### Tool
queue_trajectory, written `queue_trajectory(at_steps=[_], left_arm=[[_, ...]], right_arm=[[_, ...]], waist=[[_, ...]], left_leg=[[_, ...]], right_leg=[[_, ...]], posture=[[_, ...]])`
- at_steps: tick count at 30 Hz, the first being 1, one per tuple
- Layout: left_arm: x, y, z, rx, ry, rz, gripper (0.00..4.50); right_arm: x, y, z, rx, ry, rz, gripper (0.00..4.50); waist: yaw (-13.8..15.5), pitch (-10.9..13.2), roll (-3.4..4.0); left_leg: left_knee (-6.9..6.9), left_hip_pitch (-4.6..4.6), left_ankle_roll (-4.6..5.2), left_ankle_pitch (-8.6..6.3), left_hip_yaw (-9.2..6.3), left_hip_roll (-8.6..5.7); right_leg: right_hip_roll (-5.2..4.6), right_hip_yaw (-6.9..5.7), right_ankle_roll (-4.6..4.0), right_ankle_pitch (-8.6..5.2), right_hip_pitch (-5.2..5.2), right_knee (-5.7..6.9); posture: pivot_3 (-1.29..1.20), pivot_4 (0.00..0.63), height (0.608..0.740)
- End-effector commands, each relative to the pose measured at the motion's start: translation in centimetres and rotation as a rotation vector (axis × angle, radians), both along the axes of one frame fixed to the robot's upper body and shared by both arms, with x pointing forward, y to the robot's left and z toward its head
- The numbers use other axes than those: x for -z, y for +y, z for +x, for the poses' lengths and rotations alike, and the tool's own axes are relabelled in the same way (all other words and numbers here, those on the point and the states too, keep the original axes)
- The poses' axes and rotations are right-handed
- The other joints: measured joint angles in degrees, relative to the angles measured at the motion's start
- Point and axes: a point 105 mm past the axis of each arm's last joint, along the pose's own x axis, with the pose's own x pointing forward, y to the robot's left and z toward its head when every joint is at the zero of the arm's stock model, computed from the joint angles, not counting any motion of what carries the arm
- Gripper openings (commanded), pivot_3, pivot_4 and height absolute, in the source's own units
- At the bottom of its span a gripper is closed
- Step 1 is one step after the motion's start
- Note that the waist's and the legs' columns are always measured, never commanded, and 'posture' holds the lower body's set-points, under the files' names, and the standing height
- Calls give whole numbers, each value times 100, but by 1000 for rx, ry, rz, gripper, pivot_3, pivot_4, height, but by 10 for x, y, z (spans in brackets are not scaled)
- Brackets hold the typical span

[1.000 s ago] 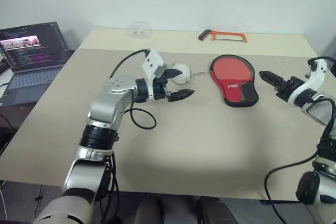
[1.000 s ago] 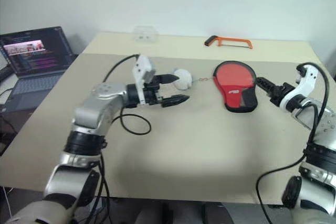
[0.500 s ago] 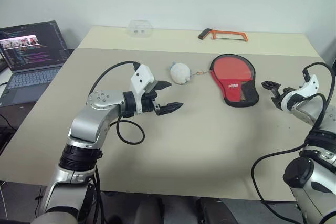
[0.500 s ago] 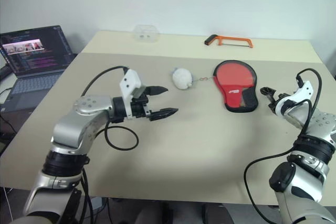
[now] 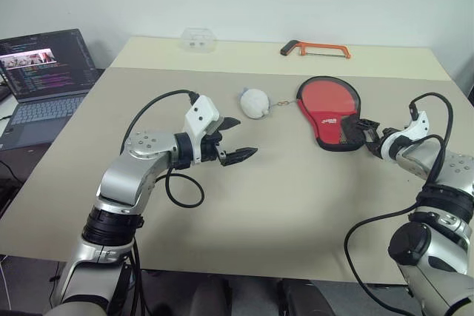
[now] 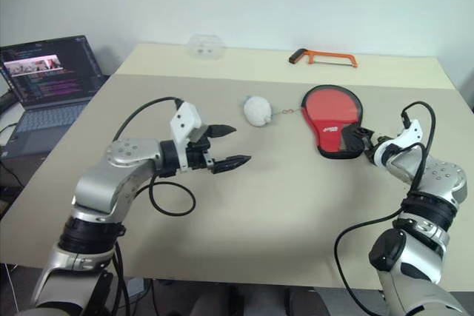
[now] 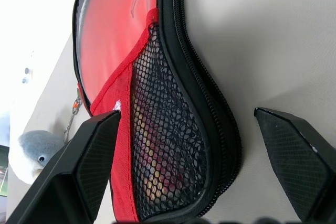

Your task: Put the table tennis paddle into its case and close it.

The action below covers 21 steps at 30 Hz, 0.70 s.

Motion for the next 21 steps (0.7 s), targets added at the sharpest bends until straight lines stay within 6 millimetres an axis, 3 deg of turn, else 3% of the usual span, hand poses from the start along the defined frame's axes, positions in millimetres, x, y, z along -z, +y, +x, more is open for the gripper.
queue_trajectory(at_steps=[1, 10, 20, 21], left_arm=[[-8, -2, -4, 11, -48, 10, 4482], [-7, -3, -4, 5, -57, 27, 4482], [-6, -6, -7, 5, -57, 29, 4482], [-6, -5, -7, 3, -57, 31, 4498]], right_arm=[[-4, 0, -2, 0, -18, -3, 4500], [-8, 41, 4, -114, -55, 66, 4500], [-4, 46, 9, -98, -48, 62, 4500], [-3, 45, 9, -91, -42, 59, 4315]], waist=[[0, 0, 0], [-128, 0, 0], [-168, 0, -1], [-172, -1, -2]], left_leg=[[0, 0, 0, 0, 0, 0], [-3, 2, 0, -1, -2, 2], [-4, 3, 1, -1, -3, 3], [-4, 3, 1, -1, -3, 2]], right_leg=[[0, 0, 0, 0, 0, 0], [2, 0, 0, 0, 0, 1], [2, 2, 0, 0, -2, 1], [2, 3, 0, 0, -2, 1]], posture=[[0, 150, 740], [0, 150, 740], [0, 150, 740], [0, 150, 740]])
